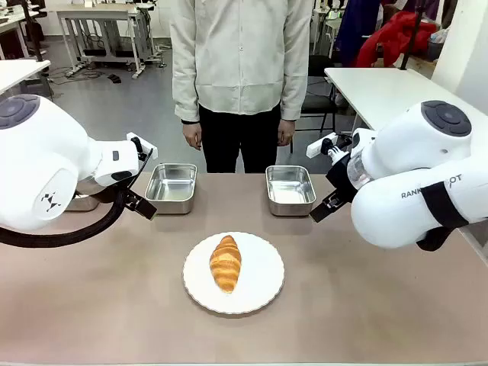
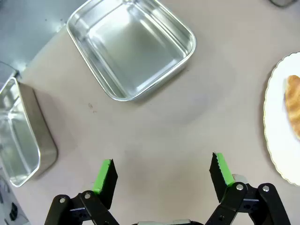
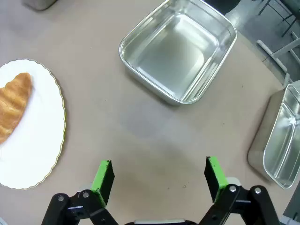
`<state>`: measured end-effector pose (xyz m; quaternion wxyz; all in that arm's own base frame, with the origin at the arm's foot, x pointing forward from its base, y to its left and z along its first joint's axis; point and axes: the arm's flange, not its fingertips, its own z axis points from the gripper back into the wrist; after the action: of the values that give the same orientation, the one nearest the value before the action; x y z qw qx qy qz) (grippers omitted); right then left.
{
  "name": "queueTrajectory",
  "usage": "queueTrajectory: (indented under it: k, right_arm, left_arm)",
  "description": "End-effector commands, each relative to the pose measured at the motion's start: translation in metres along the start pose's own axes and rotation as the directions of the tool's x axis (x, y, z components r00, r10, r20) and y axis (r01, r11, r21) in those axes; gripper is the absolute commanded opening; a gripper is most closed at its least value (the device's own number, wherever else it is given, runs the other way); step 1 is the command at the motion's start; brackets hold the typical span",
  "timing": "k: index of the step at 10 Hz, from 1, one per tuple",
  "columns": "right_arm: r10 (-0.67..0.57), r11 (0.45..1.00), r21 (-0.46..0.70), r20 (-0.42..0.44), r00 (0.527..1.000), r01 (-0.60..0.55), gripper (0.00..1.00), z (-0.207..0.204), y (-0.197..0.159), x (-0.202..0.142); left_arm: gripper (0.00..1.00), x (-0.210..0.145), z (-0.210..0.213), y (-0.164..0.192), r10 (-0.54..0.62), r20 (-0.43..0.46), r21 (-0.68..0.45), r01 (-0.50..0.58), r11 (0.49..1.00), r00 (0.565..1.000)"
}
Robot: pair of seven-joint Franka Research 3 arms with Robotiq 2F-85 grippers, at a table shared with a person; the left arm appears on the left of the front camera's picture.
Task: Place the bread in the container.
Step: Place the Butter Roll into the Airtight Container indicated by the human.
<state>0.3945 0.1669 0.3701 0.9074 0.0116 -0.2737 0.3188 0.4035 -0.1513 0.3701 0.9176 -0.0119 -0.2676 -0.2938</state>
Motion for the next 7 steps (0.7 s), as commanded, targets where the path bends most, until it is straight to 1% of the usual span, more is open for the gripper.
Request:
queueTrajectory:
  k: [1, 7]
  right_arm:
    - [0.000, 1.000, 0.000, 0.000, 1.000, 0.000, 1.00, 0.0001, 0.0000, 0.0001]
    - [0.000, 1.000, 0.000, 0.000, 1.000, 0.000, 1.00, 0.0001, 0.0000, 0.0001]
  left_arm:
    - [1.00, 0.0000, 0.0000, 0.0000, 0.000, 0.000, 0.000, 0.000, 1.000, 1.000]
    - [1.00, 0.0000, 0.0000, 0.0000, 0.000, 0.000, 0.000, 0.000, 1.000, 1.000]
